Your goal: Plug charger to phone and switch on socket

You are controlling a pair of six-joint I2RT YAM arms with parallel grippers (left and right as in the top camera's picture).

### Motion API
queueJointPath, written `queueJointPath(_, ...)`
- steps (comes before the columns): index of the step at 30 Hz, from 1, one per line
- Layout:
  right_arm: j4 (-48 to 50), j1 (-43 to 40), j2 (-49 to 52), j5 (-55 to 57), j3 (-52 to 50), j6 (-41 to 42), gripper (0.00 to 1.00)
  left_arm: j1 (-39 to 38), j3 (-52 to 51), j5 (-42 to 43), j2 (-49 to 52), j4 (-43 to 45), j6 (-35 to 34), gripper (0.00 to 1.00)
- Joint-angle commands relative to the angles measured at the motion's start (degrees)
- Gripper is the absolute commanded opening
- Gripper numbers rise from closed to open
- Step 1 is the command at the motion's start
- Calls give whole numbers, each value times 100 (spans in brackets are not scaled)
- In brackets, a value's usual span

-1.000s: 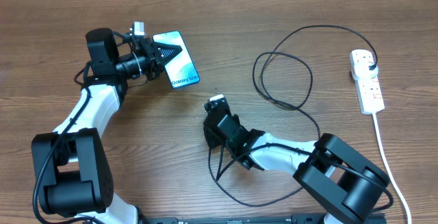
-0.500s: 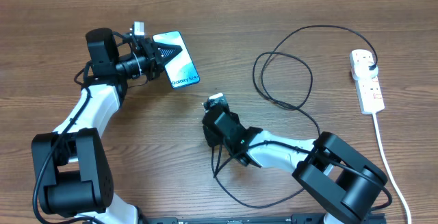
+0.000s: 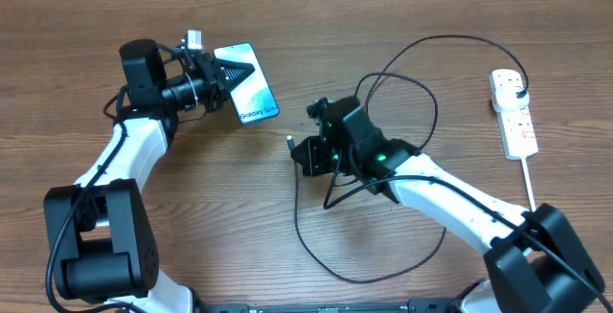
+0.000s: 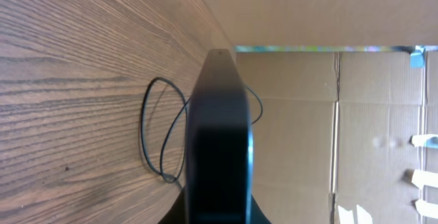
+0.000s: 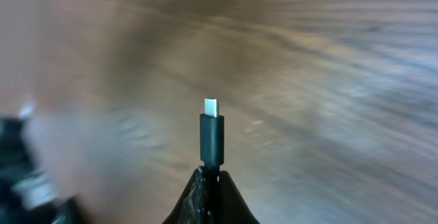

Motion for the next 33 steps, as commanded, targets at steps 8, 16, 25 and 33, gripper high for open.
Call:
queueJointPath(8,264,-476,-83,-2461,48,-372,4,-22,138,260,107,291,256,4)
queueJointPath(16,173,-817,-83,-3292,48,87,4,-291,138,367,531,1012,-17,5)
queueJointPath(25,192,-896,-48,-3674,48,109,4,-595,138,389,726,1585,-348,5)
queueJointPath(33,162,-1399,15,-3873,46,101,4,-610,122,391,732,1849,-501,5)
